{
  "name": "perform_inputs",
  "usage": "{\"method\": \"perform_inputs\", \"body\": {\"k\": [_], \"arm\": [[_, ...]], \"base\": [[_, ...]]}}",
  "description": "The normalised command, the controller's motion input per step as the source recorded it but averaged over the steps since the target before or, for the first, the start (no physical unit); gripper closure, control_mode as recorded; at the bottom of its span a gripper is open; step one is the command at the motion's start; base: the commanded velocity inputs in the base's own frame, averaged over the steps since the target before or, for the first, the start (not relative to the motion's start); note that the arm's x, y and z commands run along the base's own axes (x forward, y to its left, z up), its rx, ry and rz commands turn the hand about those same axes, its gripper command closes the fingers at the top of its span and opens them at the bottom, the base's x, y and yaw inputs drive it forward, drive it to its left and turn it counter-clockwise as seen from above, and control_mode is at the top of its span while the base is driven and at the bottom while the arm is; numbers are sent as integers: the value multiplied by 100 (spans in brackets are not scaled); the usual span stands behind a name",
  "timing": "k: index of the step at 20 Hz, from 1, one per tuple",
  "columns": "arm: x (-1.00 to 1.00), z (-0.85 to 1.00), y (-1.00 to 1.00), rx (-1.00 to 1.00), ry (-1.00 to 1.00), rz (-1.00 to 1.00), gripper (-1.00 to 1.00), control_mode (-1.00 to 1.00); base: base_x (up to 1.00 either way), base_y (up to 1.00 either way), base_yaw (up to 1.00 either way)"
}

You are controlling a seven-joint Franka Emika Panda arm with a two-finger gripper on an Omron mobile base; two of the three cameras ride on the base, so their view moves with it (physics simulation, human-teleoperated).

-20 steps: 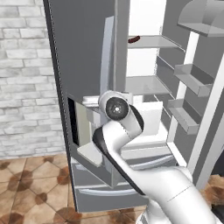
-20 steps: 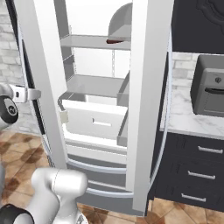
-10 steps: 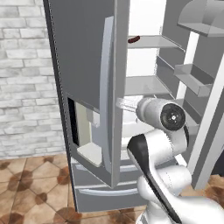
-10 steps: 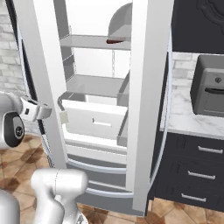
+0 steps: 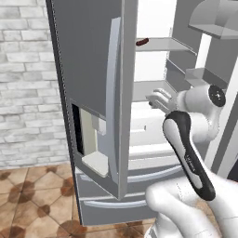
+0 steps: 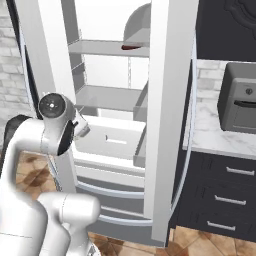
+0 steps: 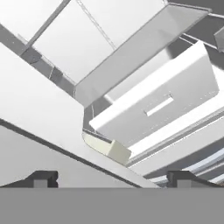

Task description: Move the hot dog bun to the plate on the dining table and place the condiment next to that plate. Then navigate to the fridge and take the sausage and place it on the plate as well.

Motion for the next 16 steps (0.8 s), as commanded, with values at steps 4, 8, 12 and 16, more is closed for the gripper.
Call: {"method": "perform_inputs", "body": {"k": [4, 8, 12, 16], "arm": [[77, 3, 4, 36, 25, 2, -100, -100], [66, 4, 20, 27, 25, 3, -100, -100], [51, 13, 32, 18, 31, 2, -100, -100], [33, 1, 41, 12, 27, 7, -100, -100]], "base": [[0, 0, 0], [0, 0, 0], [0, 0, 0], [0, 0, 0]]}}
